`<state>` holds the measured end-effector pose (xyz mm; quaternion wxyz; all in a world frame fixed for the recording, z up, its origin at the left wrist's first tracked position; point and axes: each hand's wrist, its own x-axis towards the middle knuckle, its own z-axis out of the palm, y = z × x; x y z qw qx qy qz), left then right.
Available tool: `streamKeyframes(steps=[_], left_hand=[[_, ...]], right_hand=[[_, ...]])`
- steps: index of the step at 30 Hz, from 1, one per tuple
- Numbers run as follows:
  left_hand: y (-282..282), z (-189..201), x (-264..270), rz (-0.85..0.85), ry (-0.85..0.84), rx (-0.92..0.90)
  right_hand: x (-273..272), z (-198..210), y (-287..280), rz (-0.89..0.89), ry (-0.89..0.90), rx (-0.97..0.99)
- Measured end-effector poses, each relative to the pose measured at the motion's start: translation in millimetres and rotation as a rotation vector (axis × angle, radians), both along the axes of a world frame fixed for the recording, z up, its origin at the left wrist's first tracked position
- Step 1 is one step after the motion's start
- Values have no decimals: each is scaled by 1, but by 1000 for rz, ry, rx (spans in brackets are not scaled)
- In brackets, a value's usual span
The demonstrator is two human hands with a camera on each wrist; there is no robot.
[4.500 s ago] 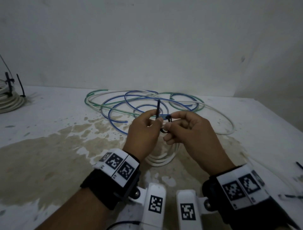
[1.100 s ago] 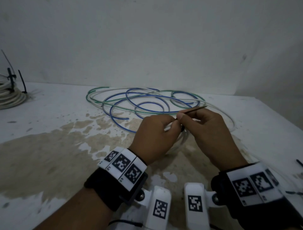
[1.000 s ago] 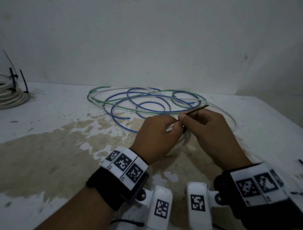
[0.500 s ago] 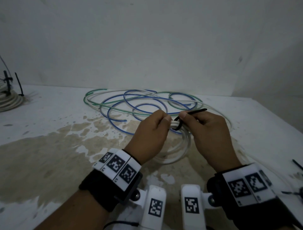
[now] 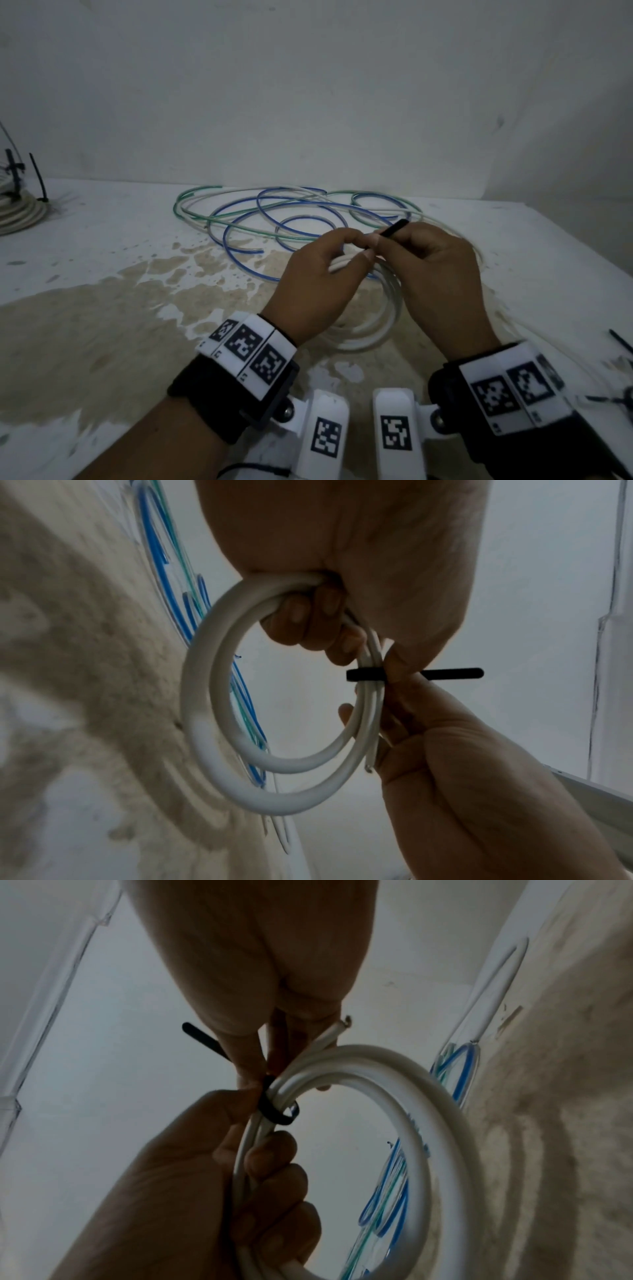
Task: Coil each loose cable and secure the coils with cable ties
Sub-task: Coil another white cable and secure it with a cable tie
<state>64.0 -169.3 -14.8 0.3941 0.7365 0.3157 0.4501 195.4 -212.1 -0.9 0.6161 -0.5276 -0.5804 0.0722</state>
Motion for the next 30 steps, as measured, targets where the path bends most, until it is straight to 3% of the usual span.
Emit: streamKeyframes(steps=[3, 6, 11, 15, 19, 23, 30], left_hand=[[1, 2, 2, 14, -105, -32], [3, 4, 2, 18, -112, -15], [4, -2, 3, -14, -101, -129], [6, -5, 5, -60, -116, -249], [10, -8, 4, 7, 4, -144], [8, -6, 1, -40, 66, -96], [6, -7, 1, -12, 33, 28]], right_hand=[[-1, 7, -6, -38, -166, 134], [-2, 14, -13, -56, -193, 218], [2, 11, -8, 106, 23, -15], [8, 5, -4, 105, -40, -72], [11, -2, 1, 17, -213, 23], [8, -7, 3, 15, -171, -64], [6, -4, 1, 33, -251, 4]])
